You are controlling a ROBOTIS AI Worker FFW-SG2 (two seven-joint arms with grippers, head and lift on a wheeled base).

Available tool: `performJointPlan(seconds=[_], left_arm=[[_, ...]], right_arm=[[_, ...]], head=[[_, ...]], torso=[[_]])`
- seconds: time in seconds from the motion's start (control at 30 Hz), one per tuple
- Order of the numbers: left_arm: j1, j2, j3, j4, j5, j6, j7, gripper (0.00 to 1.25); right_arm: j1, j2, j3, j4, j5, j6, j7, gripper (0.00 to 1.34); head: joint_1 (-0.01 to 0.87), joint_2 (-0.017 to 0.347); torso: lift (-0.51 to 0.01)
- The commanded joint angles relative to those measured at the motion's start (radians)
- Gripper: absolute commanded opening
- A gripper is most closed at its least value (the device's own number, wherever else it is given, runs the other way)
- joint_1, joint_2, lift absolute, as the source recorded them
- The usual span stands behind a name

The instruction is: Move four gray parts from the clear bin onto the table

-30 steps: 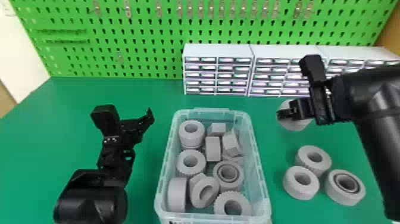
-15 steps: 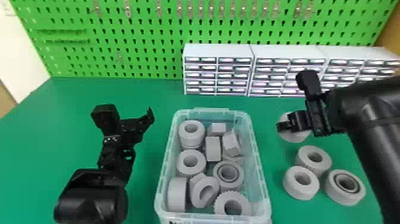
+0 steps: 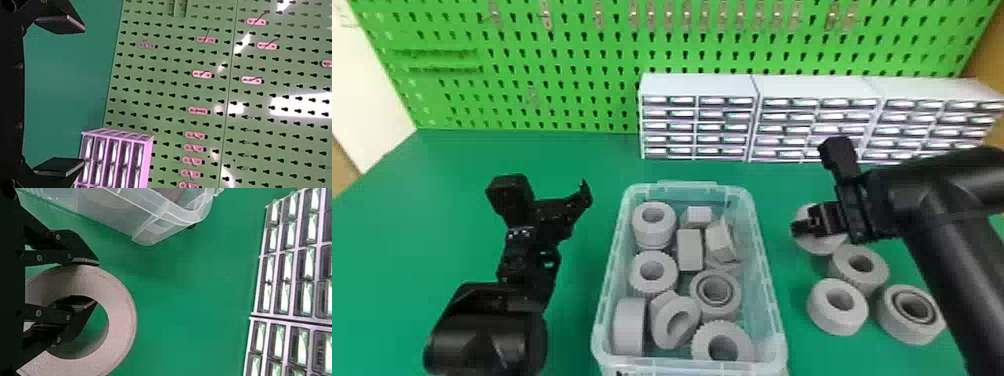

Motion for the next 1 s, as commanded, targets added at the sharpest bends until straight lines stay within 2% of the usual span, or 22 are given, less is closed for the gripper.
performJointPlan(seconds=[0.0, 0.97], left_arm=[[-0.002, 0.0, 0.0, 0.001, 0.0, 0.0, 0.0, 1.15], [-0.002, 0.0, -0.002, 0.001, 0.002, 0.0, 0.0, 1.15]], right_arm=[[-0.001, 0.001, 0.005, 0.031, 0.0, -0.015, 0.0, 0.22], [0.004, 0.005, 0.048, 0.115, -0.018, -0.057, 0.0, 0.22]], head=[[0.693, 0.072], [0.693, 0.072]], torso=[[-0.052], [-0.052]])
